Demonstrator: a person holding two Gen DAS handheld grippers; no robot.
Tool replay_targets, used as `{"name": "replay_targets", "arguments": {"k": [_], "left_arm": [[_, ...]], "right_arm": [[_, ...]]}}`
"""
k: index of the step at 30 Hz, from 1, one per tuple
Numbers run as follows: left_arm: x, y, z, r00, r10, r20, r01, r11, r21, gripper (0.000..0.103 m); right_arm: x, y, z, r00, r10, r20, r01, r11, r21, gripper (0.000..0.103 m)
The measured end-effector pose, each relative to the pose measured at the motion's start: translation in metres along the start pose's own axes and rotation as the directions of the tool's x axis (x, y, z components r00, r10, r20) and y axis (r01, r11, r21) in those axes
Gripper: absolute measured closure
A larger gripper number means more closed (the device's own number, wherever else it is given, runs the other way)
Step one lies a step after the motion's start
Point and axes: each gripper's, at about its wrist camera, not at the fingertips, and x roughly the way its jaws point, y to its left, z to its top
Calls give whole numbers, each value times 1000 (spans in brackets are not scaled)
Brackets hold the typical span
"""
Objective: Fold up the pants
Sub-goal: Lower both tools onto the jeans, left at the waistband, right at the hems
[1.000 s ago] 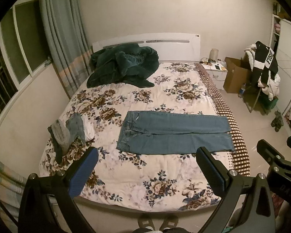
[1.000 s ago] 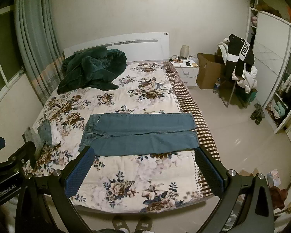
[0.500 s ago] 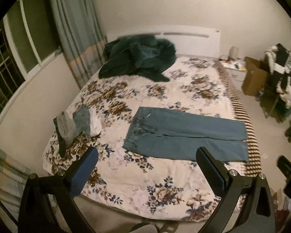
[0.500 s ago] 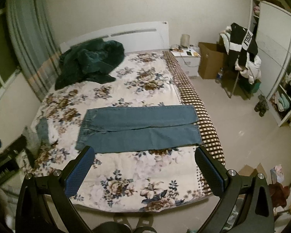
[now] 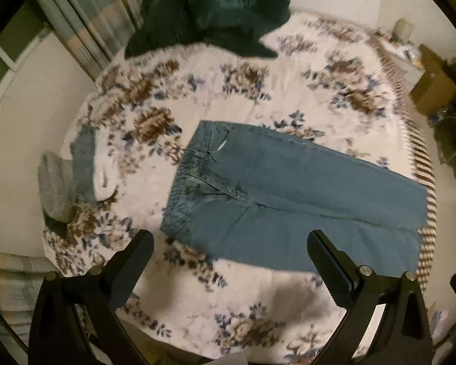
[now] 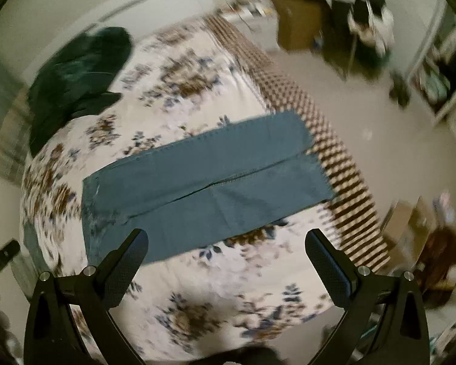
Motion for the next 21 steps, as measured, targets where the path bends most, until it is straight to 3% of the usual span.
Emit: {"name": "replay_targets", "arguments": {"k": [7,15,21], "left_arm": [[141,-29,88,979,69,-190,-80,996,-49,0],[284,-116,161,936,39,-349,-39,999,5,0],[363,-152,187,884,-30,-467,-18,995,-98,0]], "right_arm": [[185,-6,100,987,-14,-161,37,990,139,0],[397,-19,192,931,18,-364,93,954,284,0],[483,-24,227,923,20,-384,130,923,361,5]]}}
